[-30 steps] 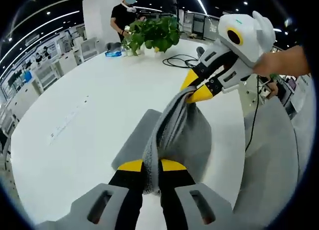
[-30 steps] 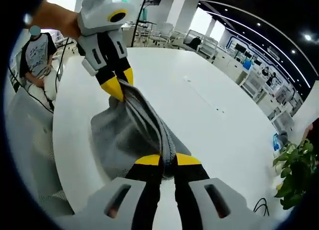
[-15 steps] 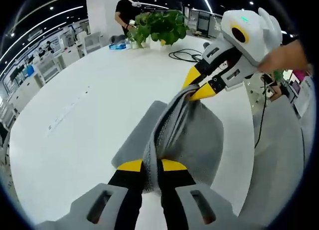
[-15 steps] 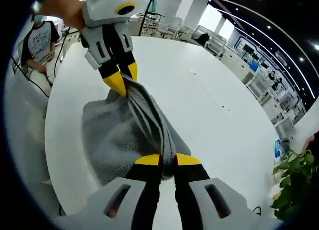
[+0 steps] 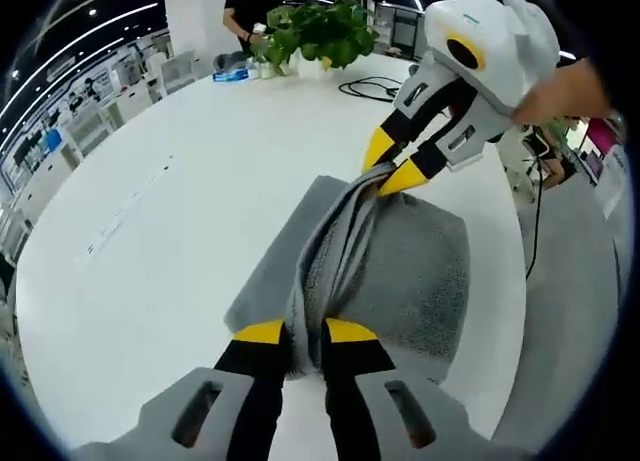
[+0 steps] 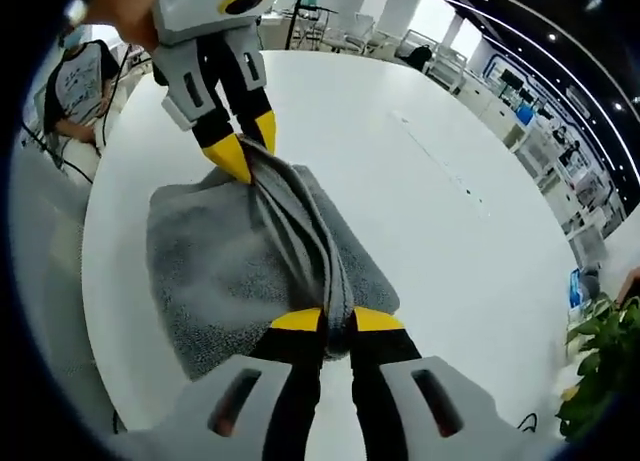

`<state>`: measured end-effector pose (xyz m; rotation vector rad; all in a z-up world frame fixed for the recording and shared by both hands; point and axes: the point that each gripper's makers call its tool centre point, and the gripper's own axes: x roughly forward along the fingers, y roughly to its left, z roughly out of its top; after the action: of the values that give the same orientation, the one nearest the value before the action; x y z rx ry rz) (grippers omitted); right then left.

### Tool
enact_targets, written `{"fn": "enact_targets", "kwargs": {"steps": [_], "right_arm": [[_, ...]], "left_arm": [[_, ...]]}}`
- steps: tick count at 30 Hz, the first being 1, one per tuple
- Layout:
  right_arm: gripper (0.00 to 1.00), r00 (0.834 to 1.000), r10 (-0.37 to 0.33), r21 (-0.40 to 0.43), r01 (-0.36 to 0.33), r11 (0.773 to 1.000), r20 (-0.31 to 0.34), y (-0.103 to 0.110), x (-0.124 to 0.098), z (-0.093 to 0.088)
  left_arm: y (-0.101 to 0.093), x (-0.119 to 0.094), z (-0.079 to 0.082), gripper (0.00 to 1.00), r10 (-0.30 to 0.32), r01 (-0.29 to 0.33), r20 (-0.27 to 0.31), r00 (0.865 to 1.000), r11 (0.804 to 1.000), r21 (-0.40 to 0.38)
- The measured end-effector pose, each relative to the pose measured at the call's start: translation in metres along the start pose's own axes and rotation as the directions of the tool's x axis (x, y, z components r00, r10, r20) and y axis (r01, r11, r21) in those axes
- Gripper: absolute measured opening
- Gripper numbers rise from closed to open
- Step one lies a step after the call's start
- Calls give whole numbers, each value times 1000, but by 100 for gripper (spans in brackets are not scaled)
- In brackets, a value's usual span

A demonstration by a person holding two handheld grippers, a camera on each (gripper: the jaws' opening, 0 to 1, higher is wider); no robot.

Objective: Fold the towel on the table until its edges align and the towel forms a compact rectangular stack.

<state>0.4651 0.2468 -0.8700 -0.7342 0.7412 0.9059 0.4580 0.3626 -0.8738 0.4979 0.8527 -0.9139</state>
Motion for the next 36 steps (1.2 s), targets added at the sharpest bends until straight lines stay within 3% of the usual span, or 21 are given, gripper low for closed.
{"fn": "enact_targets", "kwargs": {"steps": [8,12,21,29,36], "right_arm": [[10,999,11,-26,-12,1000,-44,-5,15,-1],[12,998,27,4,-27,1000,-60,-8,18,-4],[15,997,19,39,-16,999,-70,-11,20,-4],[21,995,-99,42,101,994,-32,-34,7,4],[19,992,-128,80,127,989,8,-43,-8,10]], "left_arm": [[8,9,-7,17,-1,1,-42,999,1000,-12],[10,11,-7,20,2,-3,-54,999,1000,-17],[17,7,-5,25,17,-18,-39,999,1000,-21],[37,-2,5,21,117,-117,8,993,993,7],[41,-10,8,21,160,-161,33,987,986,40]]}}
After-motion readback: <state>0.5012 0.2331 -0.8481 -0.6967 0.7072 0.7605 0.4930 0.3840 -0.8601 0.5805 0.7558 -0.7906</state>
